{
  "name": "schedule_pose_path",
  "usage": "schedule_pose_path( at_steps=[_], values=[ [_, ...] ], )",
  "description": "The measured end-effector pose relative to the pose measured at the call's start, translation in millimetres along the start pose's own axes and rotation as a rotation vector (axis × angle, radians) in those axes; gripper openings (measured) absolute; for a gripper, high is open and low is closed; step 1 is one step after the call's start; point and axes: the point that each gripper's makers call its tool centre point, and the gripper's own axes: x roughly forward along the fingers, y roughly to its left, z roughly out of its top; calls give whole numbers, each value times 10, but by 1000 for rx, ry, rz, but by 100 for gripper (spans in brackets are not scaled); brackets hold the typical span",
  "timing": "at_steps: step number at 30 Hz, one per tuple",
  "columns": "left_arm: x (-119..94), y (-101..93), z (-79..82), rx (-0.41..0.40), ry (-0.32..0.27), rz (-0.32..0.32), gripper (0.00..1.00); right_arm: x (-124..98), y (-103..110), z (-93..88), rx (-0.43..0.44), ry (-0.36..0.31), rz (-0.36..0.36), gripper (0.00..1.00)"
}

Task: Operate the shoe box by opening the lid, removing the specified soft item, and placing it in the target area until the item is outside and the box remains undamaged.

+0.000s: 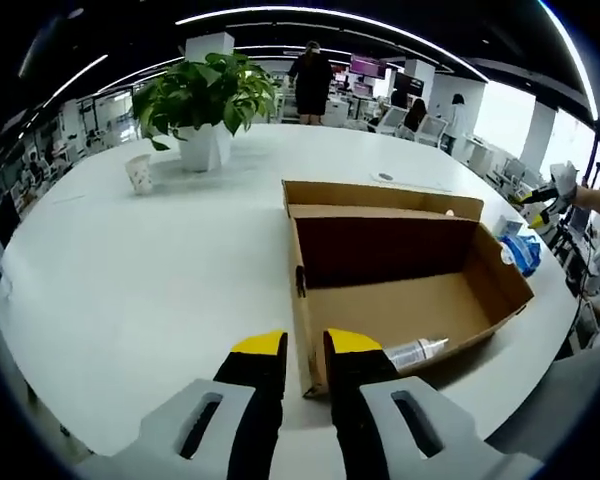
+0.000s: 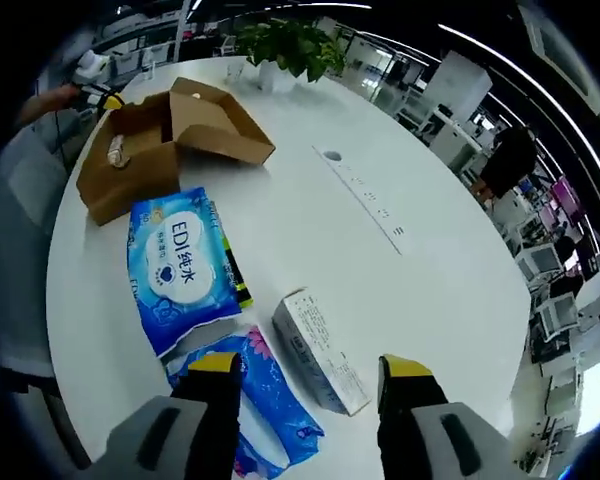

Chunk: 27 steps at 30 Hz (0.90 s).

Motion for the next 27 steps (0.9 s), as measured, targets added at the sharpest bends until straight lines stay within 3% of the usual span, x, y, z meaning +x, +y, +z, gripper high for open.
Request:
schedule_pose_path(
  at_steps=[12,27],
  values=[
    [-32,-99,180,103,-19,-47,19,-271,267,8,145,-102,-53,64],
    [-8,-343,378,243,-22,-161,33,-536,568,270,270,-264,-99,81]
  ],
)
